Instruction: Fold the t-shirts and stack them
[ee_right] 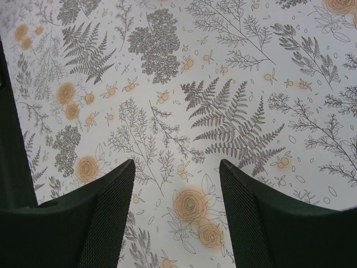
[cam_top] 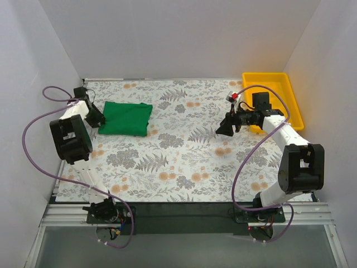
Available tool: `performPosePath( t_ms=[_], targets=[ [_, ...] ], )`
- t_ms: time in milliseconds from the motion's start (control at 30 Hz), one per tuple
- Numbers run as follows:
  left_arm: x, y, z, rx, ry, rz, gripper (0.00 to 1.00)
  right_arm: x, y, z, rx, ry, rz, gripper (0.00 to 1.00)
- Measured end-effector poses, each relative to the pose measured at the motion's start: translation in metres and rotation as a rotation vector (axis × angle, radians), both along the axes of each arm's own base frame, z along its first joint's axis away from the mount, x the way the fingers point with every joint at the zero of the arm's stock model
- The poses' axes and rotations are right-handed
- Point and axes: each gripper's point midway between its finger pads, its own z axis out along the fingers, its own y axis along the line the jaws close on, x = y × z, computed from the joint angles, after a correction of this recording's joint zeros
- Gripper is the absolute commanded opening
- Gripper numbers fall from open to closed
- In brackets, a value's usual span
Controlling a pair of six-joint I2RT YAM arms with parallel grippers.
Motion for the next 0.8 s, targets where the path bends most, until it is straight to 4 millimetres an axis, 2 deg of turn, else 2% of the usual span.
performPosePath(
  t_ms=[67,100,167,233,267,333,400,467,500,567,667,733,800],
  targets=[
    [-0.003,0.016,0.013,0.083,0.002,0.029,0.52,-0.001,0.000,-0.001,-0.004,-0.002,0.004,0.68],
    [-0.005,0.023,0.025,0.128,-0.015,0.048,0.57,-0.002,0.000,-0.001,-0.005,-0.001,0.006,0.68],
    [-0.006,0.030,0.056,0.175,-0.080,0.068,0.58,-0.002,-0.001,-0.002,-0.009,-0.001,0.008,0.68],
    [-0.006,0.029,0.099,0.195,-0.191,0.074,0.55,-0.002,-0.002,-0.003,-0.018,-0.007,0.009,0.67],
    [-0.004,0.024,0.121,0.186,-0.261,0.068,0.52,-0.002,-0.002,-0.004,-0.023,-0.009,0.009,0.67],
    [-0.003,0.007,0.158,0.133,-0.399,0.030,0.33,-0.002,-0.004,-0.006,-0.035,-0.011,0.007,0.67],
    [-0.003,-0.019,0.178,0.039,-0.490,-0.036,0.04,-0.004,-0.005,-0.009,-0.043,-0.015,0.009,0.66],
    [-0.003,-0.048,0.177,-0.066,-0.518,-0.111,0.00,-0.011,-0.006,-0.014,-0.047,-0.004,0.013,0.63],
    [-0.005,-0.065,0.167,-0.120,-0.505,-0.151,0.00,-0.014,-0.006,-0.016,-0.048,-0.001,0.015,0.62],
    [-0.016,-0.099,0.136,-0.222,-0.434,-0.215,0.00,-0.020,-0.007,-0.021,-0.053,0.014,0.021,0.59],
    [-0.047,-0.145,0.094,-0.328,-0.304,-0.305,0.00,-0.028,-0.009,-0.029,-0.069,0.041,0.024,0.59],
    [-0.063,-0.171,0.085,-0.367,-0.261,-0.375,0.00,-0.028,-0.011,-0.032,-0.088,0.042,0.020,0.59],
    [-0.068,-0.193,0.087,-0.385,-0.260,-0.448,0.00,-0.027,-0.014,-0.032,-0.104,0.034,0.013,0.59]
  ],
)
